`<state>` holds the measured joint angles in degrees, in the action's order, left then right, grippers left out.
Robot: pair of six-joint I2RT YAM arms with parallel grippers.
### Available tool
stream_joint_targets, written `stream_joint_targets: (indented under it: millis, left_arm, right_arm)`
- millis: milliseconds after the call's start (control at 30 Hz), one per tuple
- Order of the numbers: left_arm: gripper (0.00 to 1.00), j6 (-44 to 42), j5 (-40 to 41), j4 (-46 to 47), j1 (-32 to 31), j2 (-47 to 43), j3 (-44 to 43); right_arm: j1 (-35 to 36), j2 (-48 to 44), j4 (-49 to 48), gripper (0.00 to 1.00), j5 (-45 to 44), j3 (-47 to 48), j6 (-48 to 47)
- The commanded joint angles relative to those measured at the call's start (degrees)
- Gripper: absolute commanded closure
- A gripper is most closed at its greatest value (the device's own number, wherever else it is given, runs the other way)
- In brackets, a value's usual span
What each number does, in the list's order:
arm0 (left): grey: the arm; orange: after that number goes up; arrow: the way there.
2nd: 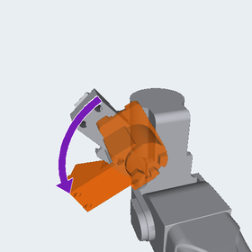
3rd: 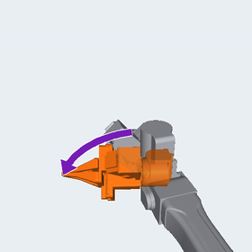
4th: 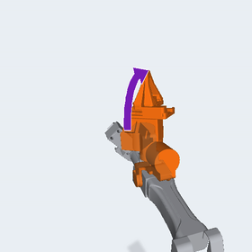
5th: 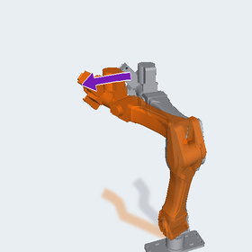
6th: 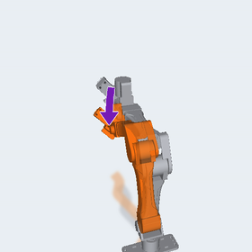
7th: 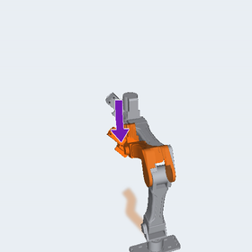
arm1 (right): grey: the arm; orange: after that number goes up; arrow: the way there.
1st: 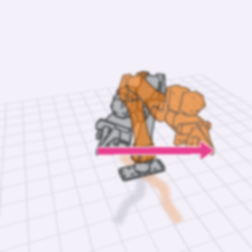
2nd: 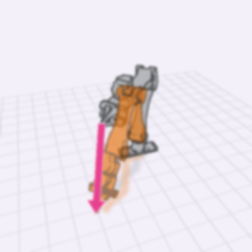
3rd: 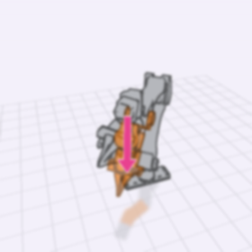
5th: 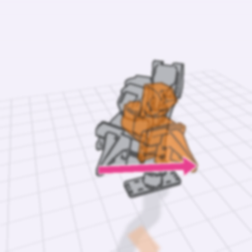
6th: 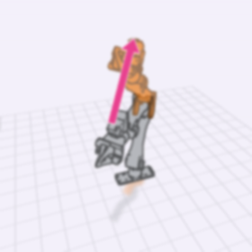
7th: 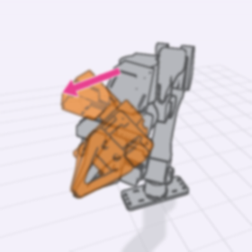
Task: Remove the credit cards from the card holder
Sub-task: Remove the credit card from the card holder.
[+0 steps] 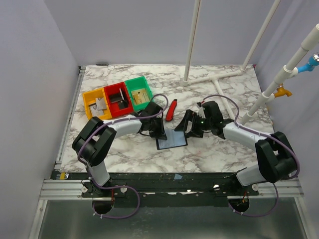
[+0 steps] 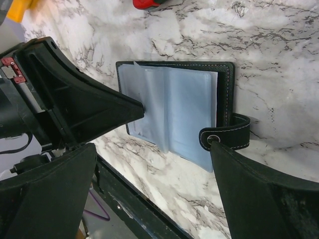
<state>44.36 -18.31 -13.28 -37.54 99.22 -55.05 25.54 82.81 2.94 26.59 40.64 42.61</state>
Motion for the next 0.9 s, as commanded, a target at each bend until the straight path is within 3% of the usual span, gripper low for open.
stream_joint_targets:
  millis: [0,100,300,567,667,867]
  left_arm:
    - [1.00,0.2,-0.3,0.1,-0.8,1.9,-1.6]
    - [1.00,0.3,-0.3,0.2,-1.2,2.3,-2.0]
    - [1.00,0.7,-0.5,0.5,-1.5,2.6,-2.0]
    - [1.00,0.9,-0.5,0.9,-1.6,2.4,-1.6]
    - [1.00,0.9,-0.5,1.0,-1.6,2.4,-1.6]
    - [1.00,0.9,-0.5,0.8,-1.7,2.1,-1.5]
  right_arm:
    - [1.3,1.7,-1.7,0.02,-1.8,0.9,0.2]
    - [2.4,2.5,-1.9,0.07,-2.6,1.5,0.1]
    - [4.7,4.2,-0.8,0.30,-5.2,3.4,-0.5]
    - [7.2,5.5,1.1,0.31,-9.2,5.1,-1.5]
    - [7.7,6.9,0.7,0.40,-9.9,5.0,-1.9]
    - [8.8,9.2,0.4,0.43,-10.8,6.3,-2.4]
